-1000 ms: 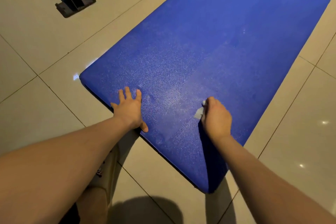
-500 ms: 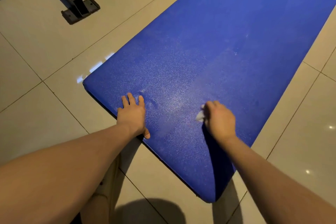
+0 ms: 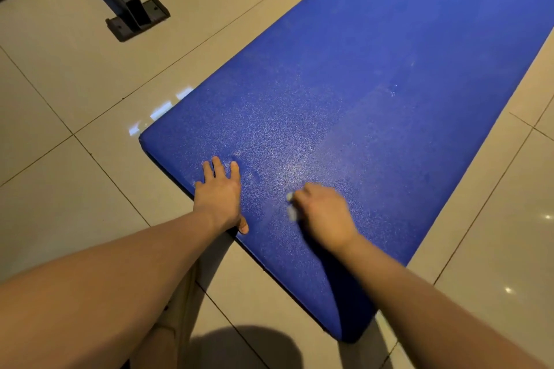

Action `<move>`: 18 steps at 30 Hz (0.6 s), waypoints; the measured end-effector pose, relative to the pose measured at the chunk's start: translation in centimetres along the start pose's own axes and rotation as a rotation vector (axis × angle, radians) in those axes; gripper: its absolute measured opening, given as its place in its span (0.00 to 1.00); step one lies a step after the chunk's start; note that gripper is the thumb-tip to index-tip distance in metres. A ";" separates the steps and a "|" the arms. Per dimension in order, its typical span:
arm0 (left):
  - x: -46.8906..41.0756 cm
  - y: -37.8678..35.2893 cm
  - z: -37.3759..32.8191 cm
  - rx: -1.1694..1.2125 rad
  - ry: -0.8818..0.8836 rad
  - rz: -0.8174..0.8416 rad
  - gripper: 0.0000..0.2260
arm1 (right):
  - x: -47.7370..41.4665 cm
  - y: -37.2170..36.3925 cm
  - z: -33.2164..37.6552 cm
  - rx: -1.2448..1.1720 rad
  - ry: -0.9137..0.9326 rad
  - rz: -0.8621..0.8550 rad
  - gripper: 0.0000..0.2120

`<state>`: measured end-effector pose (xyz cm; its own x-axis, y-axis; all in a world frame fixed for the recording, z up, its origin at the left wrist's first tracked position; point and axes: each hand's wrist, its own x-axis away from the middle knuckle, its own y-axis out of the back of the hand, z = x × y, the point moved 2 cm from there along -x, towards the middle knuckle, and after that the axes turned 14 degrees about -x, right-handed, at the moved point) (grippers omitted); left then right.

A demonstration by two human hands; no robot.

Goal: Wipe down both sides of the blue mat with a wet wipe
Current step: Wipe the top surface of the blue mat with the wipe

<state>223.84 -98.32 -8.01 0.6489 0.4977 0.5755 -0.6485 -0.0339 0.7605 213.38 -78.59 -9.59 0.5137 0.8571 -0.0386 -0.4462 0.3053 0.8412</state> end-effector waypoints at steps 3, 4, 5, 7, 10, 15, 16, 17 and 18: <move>-0.1 -0.1 -0.1 0.009 0.007 -0.002 0.69 | -1.7 3.1 -4.8 0.101 -0.297 -0.131 0.09; -0.1 -0.1 -0.1 0.011 0.010 -0.006 0.69 | -1.9 3.2 -5.0 0.111 -0.343 -0.165 0.06; -0.2 -0.1 -0.2 0.012 0.014 -0.008 0.69 | -1.9 2.8 -4.4 0.103 -0.371 -0.192 0.06; -0.2 0.0 -0.3 0.009 0.019 -0.009 0.69 | -1.3 0.8 -1.8 0.050 -0.361 -0.198 0.07; -0.1 0.2 -0.2 0.001 0.021 -0.003 0.70 | 0.4 -2.7 3.3 -0.092 -0.229 -0.098 0.06; -0.1 0.5 -0.4 -0.020 0.026 0.030 0.71 | -0.1 -3.0 4.8 -0.034 0.143 0.134 0.05; -0.2 0.7 -0.6 -0.028 0.026 0.041 0.71 | -0.9 -2.1 3.6 -0.003 0.141 0.135 0.05; -0.3 0.9 -0.8 -0.036 0.026 0.054 0.72 | -1.7 -1.1 1.9 0.028 0.092 0.096 0.05; -0.4 0.9 -1.0 -0.041 0.028 0.064 0.72 | -2.7 -0.1 0.0 0.069 0.005 0.034 0.06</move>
<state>222.59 -97.72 -7.80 0.5946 0.5197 0.6134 -0.7044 -0.0310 0.7091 212.01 -80.91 -9.55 0.4950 0.8688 -0.0116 -0.4120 0.2465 0.8772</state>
